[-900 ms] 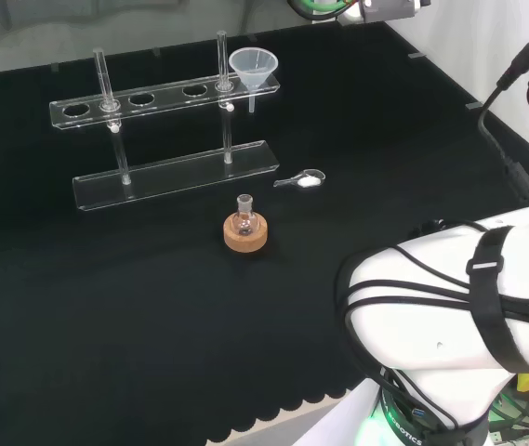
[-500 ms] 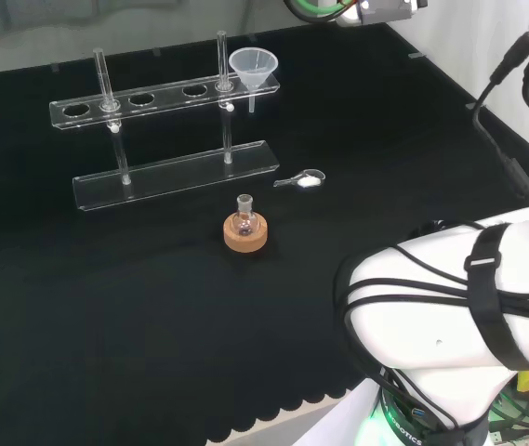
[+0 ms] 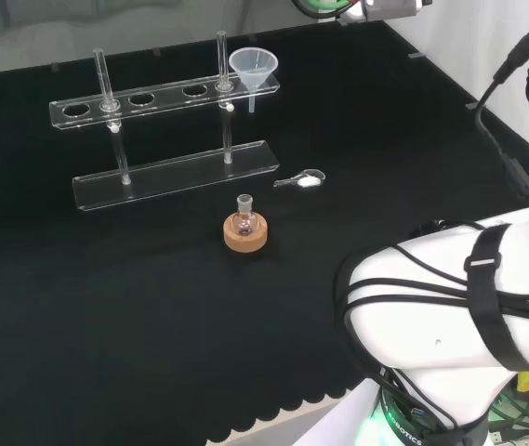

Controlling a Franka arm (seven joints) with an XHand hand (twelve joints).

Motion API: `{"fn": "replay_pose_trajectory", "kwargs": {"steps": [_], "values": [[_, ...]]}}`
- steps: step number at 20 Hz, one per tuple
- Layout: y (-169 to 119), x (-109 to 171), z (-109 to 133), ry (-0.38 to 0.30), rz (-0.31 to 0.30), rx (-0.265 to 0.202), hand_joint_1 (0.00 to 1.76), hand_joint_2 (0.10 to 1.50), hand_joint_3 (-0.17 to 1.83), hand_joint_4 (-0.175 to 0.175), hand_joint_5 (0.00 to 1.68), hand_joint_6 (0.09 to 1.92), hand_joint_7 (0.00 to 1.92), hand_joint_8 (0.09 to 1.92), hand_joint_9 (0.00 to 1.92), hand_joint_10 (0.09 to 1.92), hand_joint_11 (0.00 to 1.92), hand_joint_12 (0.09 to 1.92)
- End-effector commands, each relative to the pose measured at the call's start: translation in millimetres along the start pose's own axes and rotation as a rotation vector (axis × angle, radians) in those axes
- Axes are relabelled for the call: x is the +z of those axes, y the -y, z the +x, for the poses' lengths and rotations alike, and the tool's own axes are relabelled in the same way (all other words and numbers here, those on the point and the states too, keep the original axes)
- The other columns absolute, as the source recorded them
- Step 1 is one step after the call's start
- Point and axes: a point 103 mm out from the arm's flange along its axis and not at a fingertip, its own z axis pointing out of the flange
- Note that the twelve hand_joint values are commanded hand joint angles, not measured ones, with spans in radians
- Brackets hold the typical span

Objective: Pick up the funnel from the transparent funnel stand.

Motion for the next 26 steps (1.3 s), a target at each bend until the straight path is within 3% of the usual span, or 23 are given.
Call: {"fn": "replay_pose_trajectory", "kwargs": {"steps": [1,6,14,26], "values": [[-28,21,-21,-0.005,0.033,0.034,0.00,1.32,0.30,-0.014,0.30,0.09,0.11,0.32,0.18,0.61,0.00,1.36],[-69,37,-37,-0.005,0.064,0.017,0.00,1.31,0.28,-0.015,0.30,0.09,0.07,0.38,0.18,0.61,0.00,1.34],[-146,61,-52,0.020,0.061,-0.037,0.00,1.30,0.26,-0.021,0.26,0.09,0.04,0.44,0.15,0.62,0.00,1.32],[-193,119,-43,0.007,0.206,-0.081,0.14,1.23,0.22,-0.027,0.24,0.09,0.03,0.50,0.14,0.64,0.00,1.33]]}}
